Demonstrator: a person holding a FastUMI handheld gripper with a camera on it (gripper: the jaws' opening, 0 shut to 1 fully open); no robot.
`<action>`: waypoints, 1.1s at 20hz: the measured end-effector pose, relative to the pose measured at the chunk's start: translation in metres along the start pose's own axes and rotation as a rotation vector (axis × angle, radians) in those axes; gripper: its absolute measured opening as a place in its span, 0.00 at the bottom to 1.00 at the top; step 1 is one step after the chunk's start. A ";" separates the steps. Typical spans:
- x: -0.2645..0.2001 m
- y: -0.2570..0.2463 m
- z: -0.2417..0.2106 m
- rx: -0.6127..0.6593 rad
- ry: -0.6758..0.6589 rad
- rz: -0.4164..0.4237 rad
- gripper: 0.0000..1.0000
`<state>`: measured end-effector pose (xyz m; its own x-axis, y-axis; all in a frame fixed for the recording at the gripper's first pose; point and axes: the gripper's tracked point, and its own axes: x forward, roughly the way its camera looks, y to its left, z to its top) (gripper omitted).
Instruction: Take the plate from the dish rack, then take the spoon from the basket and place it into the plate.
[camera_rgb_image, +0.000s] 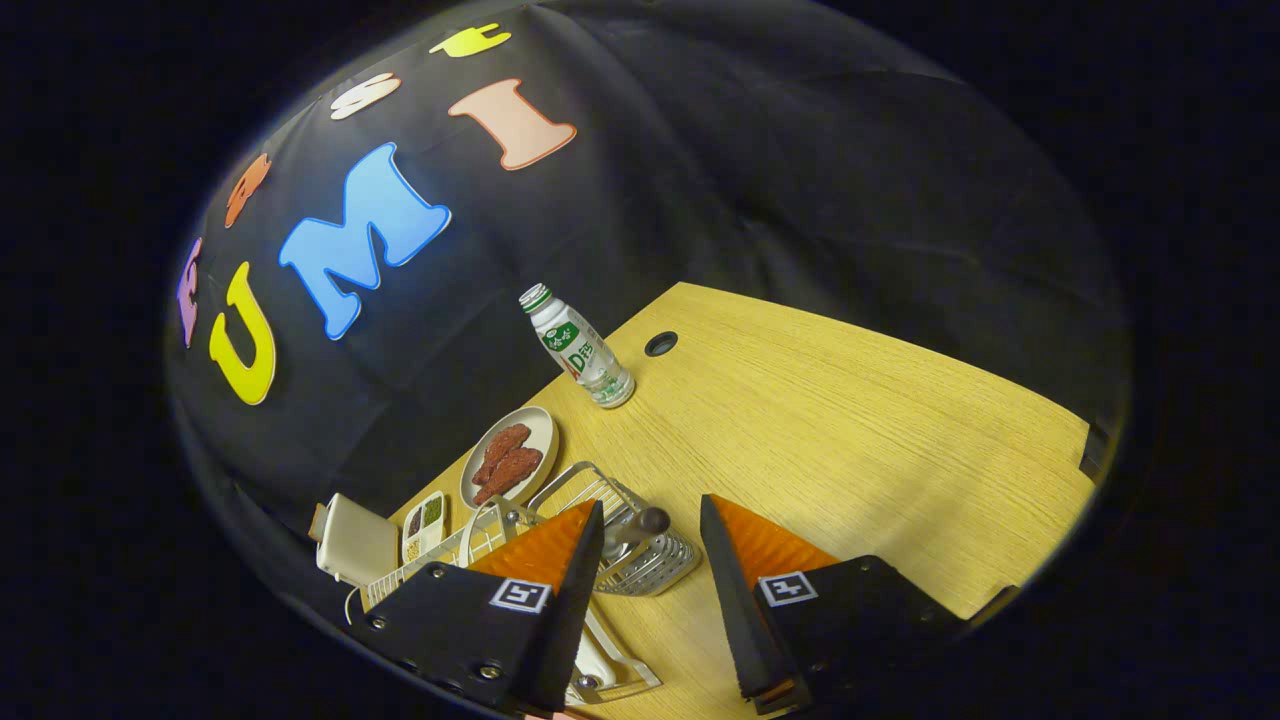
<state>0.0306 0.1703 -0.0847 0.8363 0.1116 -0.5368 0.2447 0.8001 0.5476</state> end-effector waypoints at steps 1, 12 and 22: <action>0.006 -0.001 0.000 -0.002 -0.007 -0.003 0.61; 0.031 0.004 0.008 -0.034 -0.114 -0.005 0.27; 0.026 0.013 0.029 -0.025 -0.097 0.039 0.08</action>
<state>0.0701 0.1666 -0.0726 0.8886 0.0862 -0.4504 0.2002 0.8107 0.5502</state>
